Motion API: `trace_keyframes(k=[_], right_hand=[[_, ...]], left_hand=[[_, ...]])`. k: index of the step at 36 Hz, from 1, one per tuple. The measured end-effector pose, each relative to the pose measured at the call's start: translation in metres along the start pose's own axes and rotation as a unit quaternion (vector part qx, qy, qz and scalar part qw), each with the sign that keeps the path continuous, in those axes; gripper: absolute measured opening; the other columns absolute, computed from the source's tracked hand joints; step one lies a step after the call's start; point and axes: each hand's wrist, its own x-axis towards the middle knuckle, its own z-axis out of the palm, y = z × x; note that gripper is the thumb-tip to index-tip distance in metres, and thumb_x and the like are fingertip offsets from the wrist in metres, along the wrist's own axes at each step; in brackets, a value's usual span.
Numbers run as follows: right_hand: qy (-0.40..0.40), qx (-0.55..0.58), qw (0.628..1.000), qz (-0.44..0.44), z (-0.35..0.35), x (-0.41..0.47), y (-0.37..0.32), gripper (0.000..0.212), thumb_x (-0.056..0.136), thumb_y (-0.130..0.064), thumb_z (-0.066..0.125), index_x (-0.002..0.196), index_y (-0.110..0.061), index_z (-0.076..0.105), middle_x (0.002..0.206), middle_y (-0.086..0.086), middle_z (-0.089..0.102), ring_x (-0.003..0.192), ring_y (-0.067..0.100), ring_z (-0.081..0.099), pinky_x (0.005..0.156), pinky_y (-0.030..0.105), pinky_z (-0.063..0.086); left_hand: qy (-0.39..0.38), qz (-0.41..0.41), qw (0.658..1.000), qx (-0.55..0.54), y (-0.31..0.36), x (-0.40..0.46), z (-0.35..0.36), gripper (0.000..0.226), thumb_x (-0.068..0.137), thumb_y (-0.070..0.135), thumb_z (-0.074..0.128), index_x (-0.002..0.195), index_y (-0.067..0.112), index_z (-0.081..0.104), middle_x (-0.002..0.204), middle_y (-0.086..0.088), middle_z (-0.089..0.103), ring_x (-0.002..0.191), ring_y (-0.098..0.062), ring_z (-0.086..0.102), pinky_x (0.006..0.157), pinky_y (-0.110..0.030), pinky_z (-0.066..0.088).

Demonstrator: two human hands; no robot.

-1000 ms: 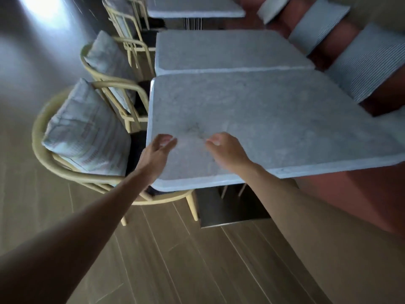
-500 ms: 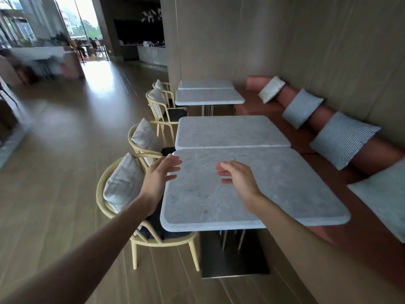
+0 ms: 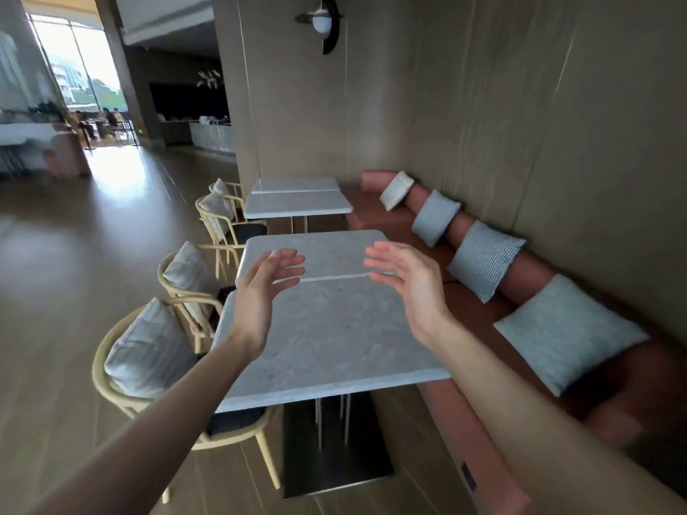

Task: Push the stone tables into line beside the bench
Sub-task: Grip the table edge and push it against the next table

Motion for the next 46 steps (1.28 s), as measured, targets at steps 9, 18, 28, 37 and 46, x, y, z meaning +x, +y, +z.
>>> trace_keyframes(k=[9, 18, 28, 37, 46], right_hand=[[0.021, -0.034, 0.999, -0.012, -0.079, 0.064, 0.021, 0.025, 0.097, -0.009, 0.045, 0.095, -0.008, 0.07, 0.098, 0.014, 0.076, 0.094, 0.028, 0.073, 0.086, 0.039, 0.056], [0.059, -0.068, 0.995, 0.032, -0.135, 0.219, 0.087, 0.025, 0.098, -0.012, 0.044, 0.098, -0.004, 0.068, 0.104, 0.019, 0.074, 0.095, 0.029, 0.072, 0.087, 0.039, 0.056], [0.118, -0.072, 0.982, 0.129, -0.2, 0.385, 0.154, 0.022, 0.097, -0.014, 0.048, 0.096, -0.006, 0.069, 0.1, 0.016, 0.075, 0.092, 0.027, 0.072, 0.087, 0.041, 0.055], [0.024, -0.098, 0.974, 0.203, -0.222, 0.532, 0.252, 0.023, 0.098, -0.012, 0.043, 0.091, -0.008, 0.065, 0.092, 0.013, 0.07, 0.076, 0.021, 0.068, 0.07, 0.03, 0.052], [-0.132, -0.135, 0.938, 0.289, -0.213, 0.58, 0.334, 0.023, 0.098, -0.01, 0.044, 0.095, -0.004, 0.065, 0.092, 0.015, 0.071, 0.078, 0.025, 0.067, 0.066, 0.03, 0.051]], left_hand=[[-0.023, -0.033, 0.999, 0.001, -0.068, 0.044, 0.068, 0.031, 0.104, 0.022, 0.041, 0.105, 0.009, 0.069, 0.108, -0.013, 0.074, 0.102, -0.031, 0.068, 0.096, -0.047, 0.052], [0.017, -0.078, 0.996, -0.038, -0.18, 0.185, 0.118, 0.031, 0.104, 0.019, 0.041, 0.108, 0.001, 0.066, 0.111, -0.022, 0.07, 0.1, -0.034, 0.067, 0.093, -0.047, 0.051], [0.113, -0.15, 0.982, -0.018, -0.277, 0.297, 0.135, 0.028, 0.104, 0.016, 0.04, 0.105, 0.001, 0.064, 0.107, -0.024, 0.068, 0.094, -0.034, 0.066, 0.086, -0.047, 0.053], [0.214, -0.157, 0.964, 0.014, -0.362, 0.361, 0.159, 0.028, 0.104, 0.017, 0.039, 0.104, 0.003, 0.063, 0.101, -0.015, 0.07, 0.087, -0.026, 0.067, 0.079, -0.039, 0.054], [0.39, -0.195, 0.9, 0.008, -0.414, 0.341, 0.193, 0.027, 0.102, 0.013, 0.039, 0.101, 0.004, 0.065, 0.1, -0.019, 0.07, 0.093, -0.032, 0.066, 0.078, -0.037, 0.054]])
